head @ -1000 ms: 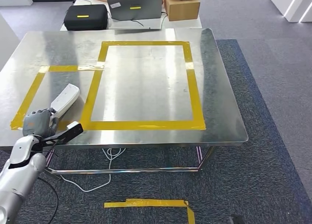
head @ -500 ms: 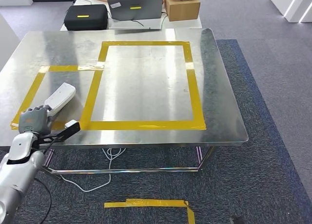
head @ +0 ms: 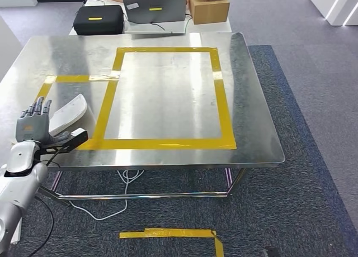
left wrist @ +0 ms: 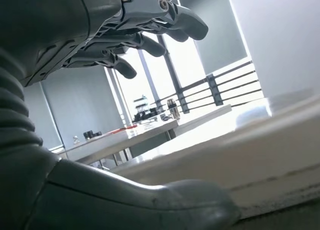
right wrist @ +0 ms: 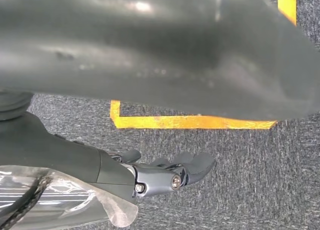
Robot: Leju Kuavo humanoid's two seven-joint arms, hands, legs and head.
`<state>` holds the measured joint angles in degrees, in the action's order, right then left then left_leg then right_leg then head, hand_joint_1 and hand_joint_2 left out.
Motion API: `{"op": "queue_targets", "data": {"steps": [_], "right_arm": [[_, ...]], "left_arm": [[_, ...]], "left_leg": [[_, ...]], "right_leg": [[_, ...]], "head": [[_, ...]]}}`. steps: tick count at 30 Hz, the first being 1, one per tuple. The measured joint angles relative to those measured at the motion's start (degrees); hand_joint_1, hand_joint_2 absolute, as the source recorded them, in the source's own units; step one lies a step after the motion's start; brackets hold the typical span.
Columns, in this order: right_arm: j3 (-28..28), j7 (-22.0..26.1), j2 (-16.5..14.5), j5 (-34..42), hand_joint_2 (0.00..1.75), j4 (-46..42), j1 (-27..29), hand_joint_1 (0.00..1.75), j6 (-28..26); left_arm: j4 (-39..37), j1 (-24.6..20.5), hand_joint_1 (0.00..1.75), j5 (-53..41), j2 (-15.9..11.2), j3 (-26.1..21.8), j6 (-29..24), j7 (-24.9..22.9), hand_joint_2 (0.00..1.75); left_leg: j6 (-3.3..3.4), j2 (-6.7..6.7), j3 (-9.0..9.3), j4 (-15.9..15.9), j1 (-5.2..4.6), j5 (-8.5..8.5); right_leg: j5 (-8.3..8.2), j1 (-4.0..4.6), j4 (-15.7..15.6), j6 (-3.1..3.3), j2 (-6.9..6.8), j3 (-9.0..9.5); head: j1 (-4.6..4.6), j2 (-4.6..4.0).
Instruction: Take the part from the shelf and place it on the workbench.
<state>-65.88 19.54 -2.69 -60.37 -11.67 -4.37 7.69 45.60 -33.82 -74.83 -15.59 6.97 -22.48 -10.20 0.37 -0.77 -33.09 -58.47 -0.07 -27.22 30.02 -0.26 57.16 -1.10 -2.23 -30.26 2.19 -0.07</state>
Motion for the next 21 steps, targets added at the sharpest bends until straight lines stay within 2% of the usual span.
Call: {"op": "queue_targets", "data": {"steps": [21], "right_arm": [[0.0,0.0,0.0,0.0,0.0,0.0,-0.1,0.0,0.0]], "left_arm": [[-0.9,-0.5,0.0,0.3,0.2,0.6,-0.2,0.0,0.0]], "left_leg": [[0.0,0.0,0.0,0.0,0.0,0.0]], "right_leg": [[0.0,0.0,0.0,0.0,0.0,-0.01]], "head": [[0.01,0.0]]}}
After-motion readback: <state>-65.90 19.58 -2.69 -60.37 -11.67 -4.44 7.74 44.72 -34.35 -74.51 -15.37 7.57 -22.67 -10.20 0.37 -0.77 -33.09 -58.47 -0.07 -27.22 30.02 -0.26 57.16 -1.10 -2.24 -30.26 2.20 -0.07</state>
